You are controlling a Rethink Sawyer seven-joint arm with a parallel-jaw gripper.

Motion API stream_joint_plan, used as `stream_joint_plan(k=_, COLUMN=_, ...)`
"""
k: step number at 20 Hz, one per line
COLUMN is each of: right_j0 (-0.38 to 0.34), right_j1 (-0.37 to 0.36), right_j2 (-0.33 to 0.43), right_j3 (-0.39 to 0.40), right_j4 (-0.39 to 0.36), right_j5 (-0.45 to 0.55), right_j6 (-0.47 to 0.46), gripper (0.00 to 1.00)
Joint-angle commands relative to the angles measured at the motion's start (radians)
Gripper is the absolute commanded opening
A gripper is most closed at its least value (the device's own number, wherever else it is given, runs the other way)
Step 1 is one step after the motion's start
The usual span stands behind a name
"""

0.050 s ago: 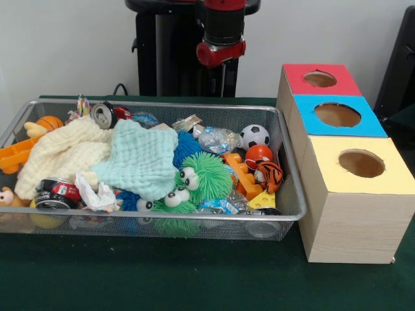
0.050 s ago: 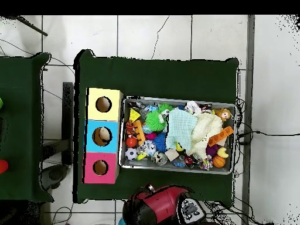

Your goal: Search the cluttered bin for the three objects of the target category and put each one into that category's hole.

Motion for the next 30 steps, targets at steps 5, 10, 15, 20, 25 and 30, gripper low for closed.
stream_joint_plan(k=5, right_j0=0.023, right_j1=0.045, right_j2=-0.008, right_j3=-0.18, right_j4=-0.019, right_j5=-0.062, right_j6=0.111, gripper=1.0)
stream_joint_plan(k=10, right_j0=0.034, right_j1=0.046, right_j2=0.0, right_j3=-0.198, right_j4=-0.049, right_j5=-0.042, right_j6=0.075, gripper=1.0)
stream_joint_plan(k=15, right_j0=0.036, right_j1=0.068, right_j2=0.005, right_j3=-0.221, right_j4=-0.065, right_j5=-0.045, right_j6=0.07, gripper=1.0)
stream_joint_plan(k=20, right_j0=0.056, right_j1=0.104, right_j2=-0.016, right_j3=-0.252, right_j4=-0.071, right_j5=-0.076, right_j6=0.091, gripper=1.0)
stream_joint_plan(k=25, right_j0=0.082, right_j1=0.145, right_j2=-0.051, right_j3=-0.278, right_j4=-0.073, right_j5=-0.123, right_j6=0.106, gripper=1.0)
stream_joint_plan(k=30, right_j0=0.111, right_j1=0.173, right_j2=-0.086, right_j3=-0.297, right_j4=-0.061, right_j5=-0.159, right_j6=0.115, gripper=1.0)
